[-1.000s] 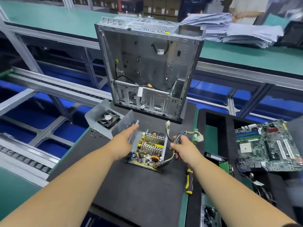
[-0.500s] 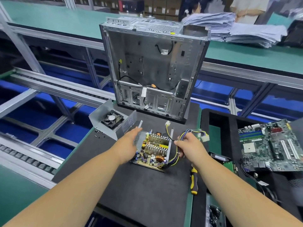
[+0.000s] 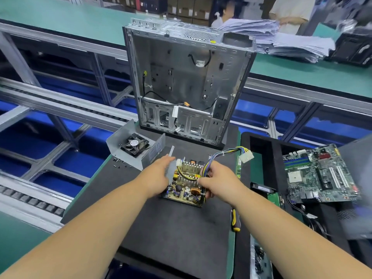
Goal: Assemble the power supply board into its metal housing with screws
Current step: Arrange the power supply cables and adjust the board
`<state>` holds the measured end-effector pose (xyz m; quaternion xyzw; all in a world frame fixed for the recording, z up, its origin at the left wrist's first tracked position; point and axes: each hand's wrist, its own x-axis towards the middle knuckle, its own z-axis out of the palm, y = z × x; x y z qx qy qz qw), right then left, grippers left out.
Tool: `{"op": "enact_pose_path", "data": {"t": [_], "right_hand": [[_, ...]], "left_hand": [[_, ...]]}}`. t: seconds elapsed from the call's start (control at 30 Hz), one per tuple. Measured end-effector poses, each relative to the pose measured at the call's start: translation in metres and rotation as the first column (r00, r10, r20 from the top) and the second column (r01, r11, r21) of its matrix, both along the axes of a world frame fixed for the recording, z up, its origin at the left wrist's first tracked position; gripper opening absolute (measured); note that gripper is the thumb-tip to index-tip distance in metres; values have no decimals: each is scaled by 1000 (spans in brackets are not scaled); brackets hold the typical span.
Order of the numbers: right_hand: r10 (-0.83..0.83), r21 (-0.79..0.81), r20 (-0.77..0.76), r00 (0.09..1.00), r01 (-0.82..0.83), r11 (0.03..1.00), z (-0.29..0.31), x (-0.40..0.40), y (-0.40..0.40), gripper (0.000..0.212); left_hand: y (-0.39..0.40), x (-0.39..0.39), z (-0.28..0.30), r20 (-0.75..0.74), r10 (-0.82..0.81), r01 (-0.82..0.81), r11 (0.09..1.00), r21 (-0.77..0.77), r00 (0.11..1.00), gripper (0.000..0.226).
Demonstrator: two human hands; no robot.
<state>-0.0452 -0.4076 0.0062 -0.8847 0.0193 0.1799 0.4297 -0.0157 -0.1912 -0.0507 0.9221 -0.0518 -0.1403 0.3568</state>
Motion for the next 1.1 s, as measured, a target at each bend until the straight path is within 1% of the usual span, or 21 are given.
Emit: {"op": "enact_pose_path", "data": {"t": [0.1, 0.2, 0.23, 0.3, 0.37, 0.47, 0.53, 0.57, 0.63, 0.67, 0.8, 0.87, 0.97, 1.03, 1.1], "right_hand": [[43, -67, -27, 999, -45, 997, 6, 4, 18, 20], [58, -94, -129, 990, -70, 993, 2, 7, 35, 13], [55, -109, -148, 987, -71, 991, 1, 9, 39, 11], [13, -117, -140, 990, -30, 993, 0, 17, 42, 14], [-57, -103, -85, 995, 48, 994, -2, 30, 39, 18], [-127, -144, -7, 992, 125, 982, -6, 54, 26, 19], [-137, -201, 10, 991, 136, 970, -10, 67, 17, 18], [-134, -258, 30, 990, 138, 956, -12, 73, 14, 20], [-128, -374, 80, 989, 149, 915, -15, 82, 7, 25], [-128, -405, 92, 988, 154, 901, -17, 86, 5, 29], [-100, -440, 124, 987, 145, 886, -18, 100, -1, 47], [-83, -423, 102, 991, 119, 898, -20, 107, -3, 45], [-97, -396, 62, 993, 114, 911, -23, 115, -4, 35], [-82, -432, 70, 994, 105, 896, -26, 119, -5, 32], [-76, -506, 81, 994, 107, 856, -30, 123, -8, 36]], "left_hand": [[2, 2, -1, -5, -13, 13, 1000, -13, 1000, 69], [0, 5, 0, -4, -64, 64, 995, -73, 998, 53], [0, 5, -1, -2, -75, 74, 994, -80, 997, 51], [3, 4, -1, -24, -62, 61, 997, -52, 998, 61], [8, 2, -1, -34, -52, 52, 998, -26, 998, 70], [12, 2, 1, -32, -92, 90, 995, -42, 995, 77], [14, 3, 4, -49, -107, 104, 993, -58, 993, 79], [14, 3, 4, -55, -113, 110, 992, -60, 992, 80], [15, 3, 5, -56, -130, 127, 990, -56, 990, 80], [16, 3, 5, -56, -138, 134, 989, -58, 989, 79], [18, 2, 7, -59, -147, 142, 986, -84, 987, 78], [19, 0, 8, -63, -148, 142, 985, -95, 987, 79], [19, -1, 9, -63, -150, 144, 985, -90, 987, 80], [18, -2, 10, -70, -146, 140, 986, -87, 987, 80], [17, -2, 11, -79, -141, 134, 987, -88, 987, 80]]}}
